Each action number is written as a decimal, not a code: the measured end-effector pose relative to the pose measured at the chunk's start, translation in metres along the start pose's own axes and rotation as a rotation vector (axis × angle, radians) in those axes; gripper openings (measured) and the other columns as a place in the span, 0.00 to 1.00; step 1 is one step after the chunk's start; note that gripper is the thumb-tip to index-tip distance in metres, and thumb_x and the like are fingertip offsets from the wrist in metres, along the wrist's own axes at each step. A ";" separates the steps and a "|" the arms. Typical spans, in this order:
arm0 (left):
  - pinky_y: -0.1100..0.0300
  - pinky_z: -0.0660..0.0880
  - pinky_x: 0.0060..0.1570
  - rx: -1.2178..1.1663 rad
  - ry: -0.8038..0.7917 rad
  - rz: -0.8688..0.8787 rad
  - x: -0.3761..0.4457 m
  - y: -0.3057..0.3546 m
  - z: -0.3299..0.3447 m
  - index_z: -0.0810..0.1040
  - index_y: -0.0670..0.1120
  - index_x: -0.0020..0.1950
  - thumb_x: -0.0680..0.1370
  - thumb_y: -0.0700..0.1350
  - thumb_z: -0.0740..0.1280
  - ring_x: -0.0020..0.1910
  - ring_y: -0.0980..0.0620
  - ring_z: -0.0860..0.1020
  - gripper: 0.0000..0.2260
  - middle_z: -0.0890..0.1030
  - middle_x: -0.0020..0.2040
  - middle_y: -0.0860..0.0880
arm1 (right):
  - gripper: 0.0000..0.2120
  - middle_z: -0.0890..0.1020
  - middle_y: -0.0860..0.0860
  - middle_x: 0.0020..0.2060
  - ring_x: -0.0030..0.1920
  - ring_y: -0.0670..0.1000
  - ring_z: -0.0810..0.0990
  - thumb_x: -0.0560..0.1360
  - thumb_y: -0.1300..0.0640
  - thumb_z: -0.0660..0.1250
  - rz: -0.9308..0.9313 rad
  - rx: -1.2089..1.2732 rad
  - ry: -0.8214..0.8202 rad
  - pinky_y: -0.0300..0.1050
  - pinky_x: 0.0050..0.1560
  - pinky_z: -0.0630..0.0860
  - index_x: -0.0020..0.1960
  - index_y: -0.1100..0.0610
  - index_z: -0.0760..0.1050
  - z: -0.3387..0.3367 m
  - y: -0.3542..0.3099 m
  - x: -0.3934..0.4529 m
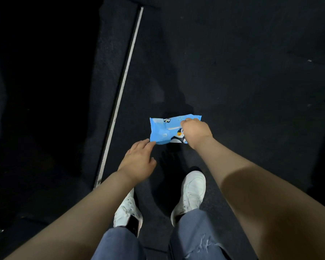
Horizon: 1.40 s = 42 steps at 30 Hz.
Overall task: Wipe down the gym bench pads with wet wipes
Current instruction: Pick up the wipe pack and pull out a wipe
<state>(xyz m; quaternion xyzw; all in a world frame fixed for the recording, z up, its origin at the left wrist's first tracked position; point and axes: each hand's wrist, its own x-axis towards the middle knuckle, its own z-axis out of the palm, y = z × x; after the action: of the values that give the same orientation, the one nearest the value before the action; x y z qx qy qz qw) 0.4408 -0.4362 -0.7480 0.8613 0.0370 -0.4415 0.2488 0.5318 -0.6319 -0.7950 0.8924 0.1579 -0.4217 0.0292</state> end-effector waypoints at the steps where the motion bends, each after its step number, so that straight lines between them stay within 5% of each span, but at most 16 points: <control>1: 0.52 0.55 0.76 -0.023 0.006 -0.005 -0.004 0.004 -0.006 0.60 0.49 0.79 0.80 0.44 0.60 0.78 0.50 0.55 0.27 0.59 0.79 0.50 | 0.17 0.76 0.53 0.53 0.52 0.55 0.76 0.72 0.67 0.64 -0.007 -0.006 0.004 0.47 0.40 0.69 0.60 0.58 0.71 -0.008 -0.001 -0.006; 8: 0.62 0.64 0.63 -0.429 0.265 -0.114 -0.042 0.052 -0.084 0.57 0.52 0.79 0.80 0.47 0.64 0.74 0.53 0.64 0.29 0.59 0.79 0.52 | 0.16 0.79 0.52 0.41 0.33 0.53 0.70 0.71 0.69 0.59 -0.022 0.051 0.163 0.44 0.33 0.65 0.56 0.57 0.72 -0.103 -0.009 -0.076; 12: 0.62 0.69 0.62 -0.764 0.376 -0.143 -0.077 0.094 -0.145 0.61 0.57 0.75 0.77 0.53 0.68 0.64 0.64 0.71 0.28 0.71 0.65 0.65 | 0.14 0.66 0.48 0.28 0.25 0.51 0.65 0.73 0.68 0.57 0.012 0.103 0.297 0.43 0.26 0.57 0.54 0.56 0.72 -0.178 -0.013 -0.134; 14: 0.64 0.69 0.55 -0.869 0.345 -0.124 -0.101 0.118 -0.172 0.67 0.61 0.66 0.76 0.57 0.69 0.57 0.66 0.73 0.21 0.73 0.55 0.69 | 0.12 0.73 0.50 0.31 0.30 0.56 0.73 0.76 0.66 0.57 0.011 0.155 0.355 0.43 0.29 0.61 0.55 0.55 0.73 -0.215 -0.015 -0.168; 17: 0.58 0.73 0.59 -1.006 0.273 -0.056 -0.146 0.155 -0.207 0.70 0.59 0.60 0.73 0.61 0.70 0.58 0.60 0.77 0.18 0.79 0.57 0.61 | 0.09 0.81 0.54 0.41 0.40 0.60 0.80 0.78 0.63 0.57 0.011 0.248 0.424 0.45 0.34 0.65 0.54 0.54 0.72 -0.268 -0.019 -0.224; 23: 0.52 0.80 0.53 -1.202 0.307 0.112 -0.245 0.232 -0.284 0.71 0.54 0.65 0.67 0.66 0.72 0.44 0.55 0.83 0.31 0.84 0.49 0.56 | 0.09 0.80 0.51 0.44 0.42 0.59 0.80 0.80 0.60 0.55 -0.022 0.315 0.573 0.45 0.35 0.67 0.56 0.53 0.72 -0.360 -0.031 -0.339; 28: 0.62 0.78 0.36 -1.255 0.298 0.318 -0.330 0.284 -0.331 0.77 0.52 0.61 0.74 0.63 0.69 0.38 0.57 0.84 0.21 0.86 0.44 0.53 | 0.09 0.79 0.47 0.45 0.40 0.53 0.78 0.82 0.53 0.55 -0.079 0.281 0.760 0.44 0.34 0.65 0.58 0.50 0.70 -0.419 -0.038 -0.437; 32: 0.48 0.79 0.55 -1.215 0.246 0.480 -0.393 0.316 -0.356 0.78 0.46 0.65 0.80 0.62 0.62 0.58 0.41 0.82 0.23 0.82 0.60 0.40 | 0.14 0.80 0.45 0.48 0.45 0.51 0.79 0.82 0.46 0.53 -0.152 0.365 0.861 0.46 0.38 0.73 0.64 0.49 0.71 -0.447 -0.044 -0.508; 35: 0.44 0.77 0.61 -1.211 0.223 0.539 -0.431 0.335 -0.359 0.78 0.45 0.66 0.81 0.63 0.59 0.61 0.39 0.80 0.25 0.81 0.62 0.39 | 0.20 0.80 0.42 0.56 0.55 0.47 0.78 0.82 0.43 0.50 -0.163 0.456 0.881 0.47 0.49 0.77 0.70 0.46 0.69 -0.459 -0.048 -0.553; 40: 0.42 0.76 0.61 -1.251 0.306 0.494 -0.477 0.363 -0.349 0.77 0.47 0.66 0.80 0.64 0.60 0.60 0.41 0.81 0.25 0.82 0.61 0.41 | 0.16 0.76 0.46 0.37 0.38 0.47 0.74 0.81 0.44 0.51 -0.234 0.606 0.884 0.49 0.37 0.75 0.49 0.50 0.73 -0.466 -0.043 -0.609; 42: 0.40 0.75 0.62 -1.264 0.359 0.436 -0.488 0.374 -0.345 0.78 0.48 0.65 0.80 0.61 0.59 0.58 0.43 0.82 0.23 0.83 0.59 0.44 | 0.16 0.77 0.48 0.36 0.37 0.48 0.75 0.81 0.45 0.52 -0.237 0.637 0.882 0.52 0.38 0.76 0.50 0.52 0.74 -0.465 -0.039 -0.625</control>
<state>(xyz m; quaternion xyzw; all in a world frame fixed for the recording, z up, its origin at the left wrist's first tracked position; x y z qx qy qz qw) 0.5065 -0.5275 -0.0520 0.5985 0.1539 -0.1255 0.7761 0.4934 -0.6692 -0.0167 0.9253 0.1191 -0.0357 -0.3584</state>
